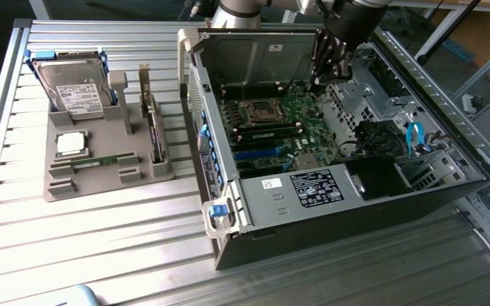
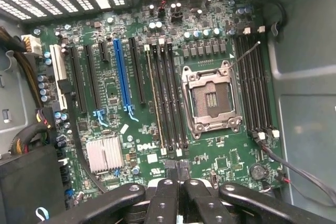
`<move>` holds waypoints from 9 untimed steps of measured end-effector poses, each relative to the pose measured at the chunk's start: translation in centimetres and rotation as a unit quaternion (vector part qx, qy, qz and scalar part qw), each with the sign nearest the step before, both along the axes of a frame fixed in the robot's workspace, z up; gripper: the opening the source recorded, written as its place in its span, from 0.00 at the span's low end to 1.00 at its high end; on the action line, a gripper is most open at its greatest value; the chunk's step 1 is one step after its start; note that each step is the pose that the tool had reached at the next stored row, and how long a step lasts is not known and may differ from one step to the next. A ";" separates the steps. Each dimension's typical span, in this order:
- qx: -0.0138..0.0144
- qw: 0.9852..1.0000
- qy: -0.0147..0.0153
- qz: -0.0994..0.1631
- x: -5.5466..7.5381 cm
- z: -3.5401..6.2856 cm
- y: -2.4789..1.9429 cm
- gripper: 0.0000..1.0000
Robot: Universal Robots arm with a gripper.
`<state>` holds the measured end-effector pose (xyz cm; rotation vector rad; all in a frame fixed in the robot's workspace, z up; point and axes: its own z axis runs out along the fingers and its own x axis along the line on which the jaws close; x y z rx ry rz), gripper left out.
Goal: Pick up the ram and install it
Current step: 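Press down the ram until it locks into place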
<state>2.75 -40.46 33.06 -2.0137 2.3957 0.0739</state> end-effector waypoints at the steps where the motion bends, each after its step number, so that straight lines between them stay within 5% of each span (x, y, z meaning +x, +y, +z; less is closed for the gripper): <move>1: 0.000 1.000 0.000 -0.002 0.0 0.00 0.00 0.11; 9: 0.000 1.000 0.000 -0.025 0.0 0.00 0.04 0.11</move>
